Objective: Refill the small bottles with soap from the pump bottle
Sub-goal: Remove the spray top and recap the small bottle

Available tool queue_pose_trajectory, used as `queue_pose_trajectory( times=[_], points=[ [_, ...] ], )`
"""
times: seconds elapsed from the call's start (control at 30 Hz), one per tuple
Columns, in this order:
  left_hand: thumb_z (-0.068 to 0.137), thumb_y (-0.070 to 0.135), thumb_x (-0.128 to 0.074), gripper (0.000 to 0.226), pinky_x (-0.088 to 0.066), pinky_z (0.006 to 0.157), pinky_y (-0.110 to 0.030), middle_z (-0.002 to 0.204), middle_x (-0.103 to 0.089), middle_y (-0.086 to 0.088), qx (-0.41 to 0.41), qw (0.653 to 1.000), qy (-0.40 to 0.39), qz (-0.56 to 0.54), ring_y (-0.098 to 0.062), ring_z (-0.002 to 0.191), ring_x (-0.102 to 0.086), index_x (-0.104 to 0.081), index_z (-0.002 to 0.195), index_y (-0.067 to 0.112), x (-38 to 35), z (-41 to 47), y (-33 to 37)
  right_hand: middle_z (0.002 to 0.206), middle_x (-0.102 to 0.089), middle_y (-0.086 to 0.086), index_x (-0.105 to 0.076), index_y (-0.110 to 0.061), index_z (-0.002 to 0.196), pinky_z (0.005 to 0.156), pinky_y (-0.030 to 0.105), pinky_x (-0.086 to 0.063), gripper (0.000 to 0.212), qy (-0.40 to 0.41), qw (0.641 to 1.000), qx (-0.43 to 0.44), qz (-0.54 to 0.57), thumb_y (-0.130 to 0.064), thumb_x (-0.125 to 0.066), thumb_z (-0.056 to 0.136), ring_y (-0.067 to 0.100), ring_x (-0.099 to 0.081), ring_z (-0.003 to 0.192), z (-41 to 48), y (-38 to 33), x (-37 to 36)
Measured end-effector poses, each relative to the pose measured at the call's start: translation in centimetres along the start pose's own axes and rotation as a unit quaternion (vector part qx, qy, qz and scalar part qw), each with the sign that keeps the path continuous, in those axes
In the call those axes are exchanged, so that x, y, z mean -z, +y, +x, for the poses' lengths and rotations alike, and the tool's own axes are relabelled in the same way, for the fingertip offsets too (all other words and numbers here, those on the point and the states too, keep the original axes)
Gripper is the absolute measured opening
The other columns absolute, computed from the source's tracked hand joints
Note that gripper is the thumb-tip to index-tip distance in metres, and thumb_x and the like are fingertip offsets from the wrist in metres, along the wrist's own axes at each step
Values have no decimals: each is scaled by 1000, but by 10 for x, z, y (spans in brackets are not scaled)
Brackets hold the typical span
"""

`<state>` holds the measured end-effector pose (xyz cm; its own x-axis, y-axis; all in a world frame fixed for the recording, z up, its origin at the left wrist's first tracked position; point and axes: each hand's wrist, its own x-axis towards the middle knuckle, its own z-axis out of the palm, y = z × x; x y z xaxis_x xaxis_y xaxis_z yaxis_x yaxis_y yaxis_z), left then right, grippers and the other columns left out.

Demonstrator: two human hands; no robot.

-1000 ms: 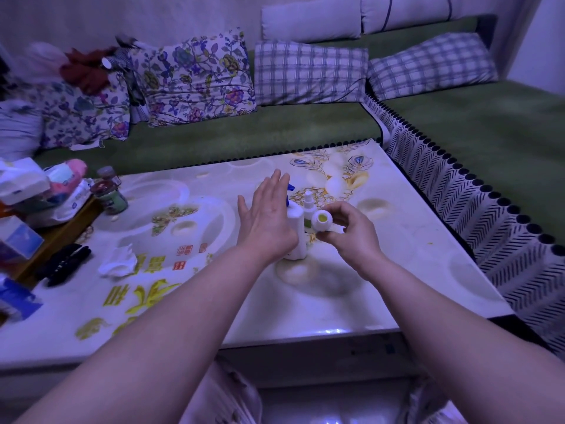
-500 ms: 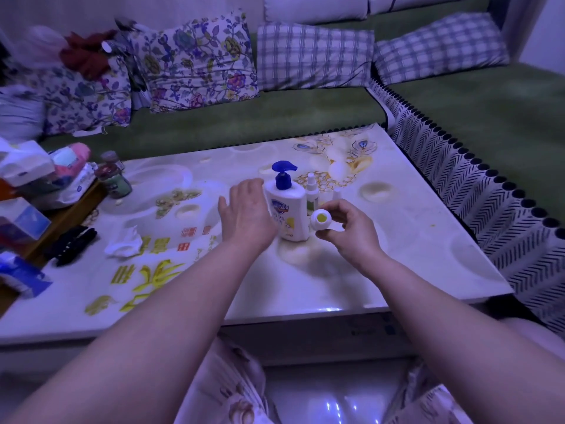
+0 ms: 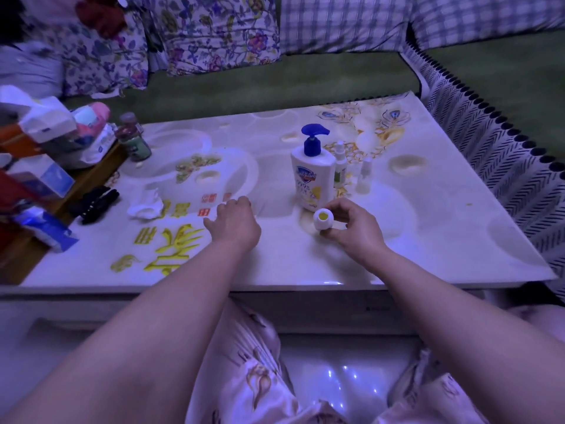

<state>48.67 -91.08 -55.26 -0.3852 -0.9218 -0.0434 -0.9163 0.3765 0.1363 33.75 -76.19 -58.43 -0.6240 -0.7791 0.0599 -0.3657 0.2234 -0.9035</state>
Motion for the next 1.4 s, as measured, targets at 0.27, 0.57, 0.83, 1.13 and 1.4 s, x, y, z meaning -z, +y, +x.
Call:
queue_pose_trajectory(
  times=[0.27, 0.57, 0.83, 1.13, 1.4],
  points=[
    [89, 38, -51, 43, -36, 96, -45, 131, -49, -7, 63, 995, -65, -35, -29, 127, -38, -51, 127, 17, -11, 17, -26, 98, -71, -11, -64, -32, 93, 89, 31, -50, 35, -21, 999, -25, 12, -8, -78, 72, 8, -66, 99, 7, 1, -23],
    [84, 39, -53, 40, -34, 96, -49, 117, -55, -6, 14, 999, -44, 9, -27, 117, -43, -50, 115, 14, -29, 19, -17, 96, -70, -14, -63, -32, 90, 79, 23, -46, 35, -31, 999, -33, 4, -5, -77, 72, 4, -64, 98, 9, 4, -23],
    [88, 30, -51, 27, -30, 98, -46, 113, -60, -8, -9, 999, -2, 46, -28, 114, -47, -57, 110, 16, -36, 26, -12, 88, -68, -21, -60, -37, 84, 72, 10, -41, 37, -22, 999, -36, -9, -6, -77, 72, -2, -63, 93, 8, 12, -11],
    [85, 27, -59, 21, -46, 86, -33, 102, -67, 2, -117, 974, 11, -192, -21, 99, -60, -65, 104, 20, -16, 5, 0, 103, -71, -15, -64, -32, 92, 77, 12, -42, 32, 11, 999, -36, -9, -10, -77, 73, 0, -63, 104, 0, 15, 4],
    [82, 23, -67, 22, -39, 75, -20, 95, -63, 11, -200, 924, -35, -325, 0, 88, -56, -62, 103, 25, 22, -30, 16, 99, -70, -20, -66, -35, 92, 79, 13, -46, 26, 45, 998, -26, -24, -16, -75, 76, -5, -63, 102, -18, 15, 36]
  ],
)
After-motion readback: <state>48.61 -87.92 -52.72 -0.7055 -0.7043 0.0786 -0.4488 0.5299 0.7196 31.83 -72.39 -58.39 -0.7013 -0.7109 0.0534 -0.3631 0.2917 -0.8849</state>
